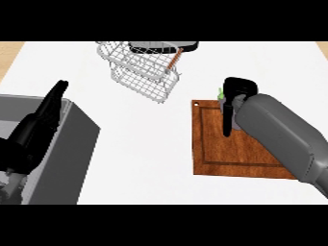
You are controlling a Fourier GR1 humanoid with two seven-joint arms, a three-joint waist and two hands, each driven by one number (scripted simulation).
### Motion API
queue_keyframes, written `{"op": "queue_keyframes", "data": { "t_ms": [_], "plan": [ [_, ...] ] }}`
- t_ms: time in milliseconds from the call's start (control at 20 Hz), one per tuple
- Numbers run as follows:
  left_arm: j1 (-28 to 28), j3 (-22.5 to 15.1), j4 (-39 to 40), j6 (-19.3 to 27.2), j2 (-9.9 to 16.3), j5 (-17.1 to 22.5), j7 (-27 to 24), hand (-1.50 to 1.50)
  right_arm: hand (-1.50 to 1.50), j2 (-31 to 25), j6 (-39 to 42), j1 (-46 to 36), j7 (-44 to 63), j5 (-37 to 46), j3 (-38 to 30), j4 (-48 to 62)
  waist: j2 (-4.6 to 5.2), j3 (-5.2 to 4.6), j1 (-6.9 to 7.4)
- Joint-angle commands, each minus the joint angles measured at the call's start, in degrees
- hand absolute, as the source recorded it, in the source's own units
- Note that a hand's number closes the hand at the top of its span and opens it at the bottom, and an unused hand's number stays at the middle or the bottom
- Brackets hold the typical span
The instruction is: Pick the eggplant from the cutting board and place it in the tiered basket
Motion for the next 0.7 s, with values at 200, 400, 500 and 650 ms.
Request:
{"op": "queue_keyframes", "data": {
  "t_ms": [200,400,500,650],
  "plan": [
    [-1.6,-3.9,6.5,-0.9,-6.8,1.7,3.1,0.0,-1.5,0.9,-3.7,4.0,-0.2,3.1,0.1,2.4,1.6,-1.76,-0.53],
    [-0.9,-4.2,5.3,-0.1,-6.7,1.7,3.3,0.0,-1.5,-0.3,-3.2,4.7,-3.1,3.1,-1.1,4.0,1.52,-1.73,0.05],
    [-2.9,-3.3,6.6,-1.0,-6.6,2.3,4.0,0.0,-1.5,0.8,-4.7,5.5,-3.3,4.2,-0.6,3.9,1.57,-1.74,-0.37],
    [-1.3,-4.3,6.6,-0.5,-7.5,1.8,2.5,0.0,-1.5,1.0,-3.5,5.4,-3.0,4.0,-1.4,3.9,1.39,-1.78,-0.31]
  ]
}}
